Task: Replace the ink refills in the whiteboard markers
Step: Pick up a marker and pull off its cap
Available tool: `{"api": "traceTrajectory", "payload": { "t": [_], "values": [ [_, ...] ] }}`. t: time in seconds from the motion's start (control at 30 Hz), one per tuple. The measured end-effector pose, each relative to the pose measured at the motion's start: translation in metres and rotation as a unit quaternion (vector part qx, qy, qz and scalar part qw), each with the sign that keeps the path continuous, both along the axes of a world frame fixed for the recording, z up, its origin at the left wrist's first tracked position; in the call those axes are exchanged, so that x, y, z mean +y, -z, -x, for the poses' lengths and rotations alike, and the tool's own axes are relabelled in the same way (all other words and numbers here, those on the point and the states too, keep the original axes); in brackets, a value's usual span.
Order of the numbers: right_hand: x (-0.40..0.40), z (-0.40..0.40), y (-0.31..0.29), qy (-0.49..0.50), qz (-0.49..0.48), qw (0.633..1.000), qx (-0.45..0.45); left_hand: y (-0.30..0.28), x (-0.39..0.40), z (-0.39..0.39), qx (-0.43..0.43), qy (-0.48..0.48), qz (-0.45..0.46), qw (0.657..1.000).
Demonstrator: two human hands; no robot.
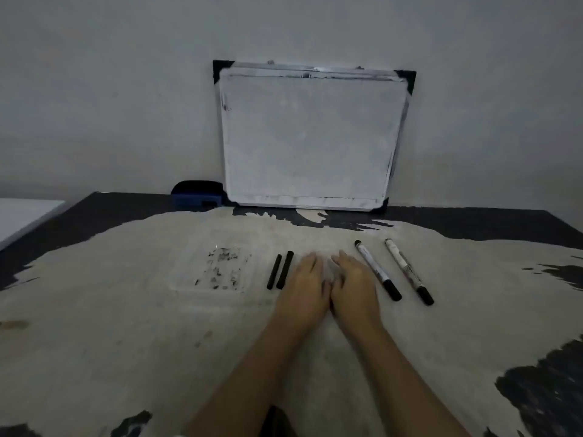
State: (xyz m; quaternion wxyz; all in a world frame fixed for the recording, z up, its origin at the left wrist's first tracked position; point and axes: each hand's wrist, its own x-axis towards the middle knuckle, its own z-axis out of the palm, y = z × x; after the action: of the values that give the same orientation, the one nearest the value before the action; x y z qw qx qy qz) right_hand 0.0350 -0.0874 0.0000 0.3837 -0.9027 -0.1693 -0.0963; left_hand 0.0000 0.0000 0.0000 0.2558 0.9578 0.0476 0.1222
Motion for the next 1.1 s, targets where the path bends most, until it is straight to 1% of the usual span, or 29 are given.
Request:
{"api": "traceTrajectory", "payload": {
  "t": [0.03,0.07,0.13,0.2,0.27,0.33,0.43,0.5,0.57,0.63,0.73,0.8,0.87,0.93,1.0,1.1],
  "values": [
    [0.000,-0.003,0.001,0.009,-0.011,1.000,0.001,0.001,0.001,-0.002,0.005,-0.003,-0.003,1.000],
    [0.000,-0.004,0.001,0.023,-0.014,1.000,-0.016,0.002,0.001,-0.002,0.005,-0.001,-0.005,1.000],
    [-0.002,-0.007,0.002,0.062,0.003,0.995,-0.077,0.005,0.003,-0.004,0.002,0.003,-0.010,1.000],
    [-0.006,-0.013,0.003,0.117,0.023,0.983,-0.138,0.007,0.003,-0.006,0.000,0.006,-0.001,1.000],
    [-0.014,-0.020,0.000,0.177,0.043,0.970,-0.162,0.008,0.006,-0.008,-0.012,0.006,0.001,1.000],
    [-0.022,-0.023,-0.001,0.221,0.082,0.963,-0.132,0.009,0.006,-0.008,-0.015,0.011,0.003,1.000],
    [-0.024,-0.025,-0.003,0.247,0.132,0.958,-0.059,0.008,0.005,-0.008,-0.011,0.014,0.018,1.000],
    [-0.024,-0.023,-0.005,0.248,0.153,0.955,-0.054,0.007,0.006,-0.008,-0.013,0.018,0.033,0.999],
    [-0.024,-0.022,-0.007,0.246,0.164,0.954,-0.053,0.006,0.006,-0.007,-0.033,0.021,0.069,0.997],
    [-0.024,-0.022,-0.008,0.233,0.171,0.956,-0.051,0.003,0.008,-0.007,-0.068,0.017,0.138,0.988],
    [-0.021,-0.022,-0.009,0.158,0.124,0.977,-0.067,-0.001,0.010,-0.008,-0.118,-0.004,0.267,0.957],
    [-0.017,-0.020,-0.009,0.099,0.068,0.990,-0.079,-0.004,0.011,-0.008,-0.122,-0.020,0.359,0.925],
    [-0.014,-0.019,-0.006,0.037,0.002,0.994,-0.107,-0.007,0.010,-0.008,-0.115,-0.008,0.470,0.875],
    [-0.013,-0.018,-0.004,-0.002,-0.028,0.991,-0.131,-0.010,0.010,-0.009,-0.110,0.030,0.561,0.820],
    [-0.014,-0.017,-0.004,-0.036,-0.025,0.991,-0.128,-0.013,0.011,-0.009,-0.107,0.063,0.605,0.787],
    [-0.016,-0.015,-0.005,-0.080,-0.015,0.989,-0.121,-0.014,0.014,-0.008,-0.114,0.087,0.624,0.768]
  ]
}}
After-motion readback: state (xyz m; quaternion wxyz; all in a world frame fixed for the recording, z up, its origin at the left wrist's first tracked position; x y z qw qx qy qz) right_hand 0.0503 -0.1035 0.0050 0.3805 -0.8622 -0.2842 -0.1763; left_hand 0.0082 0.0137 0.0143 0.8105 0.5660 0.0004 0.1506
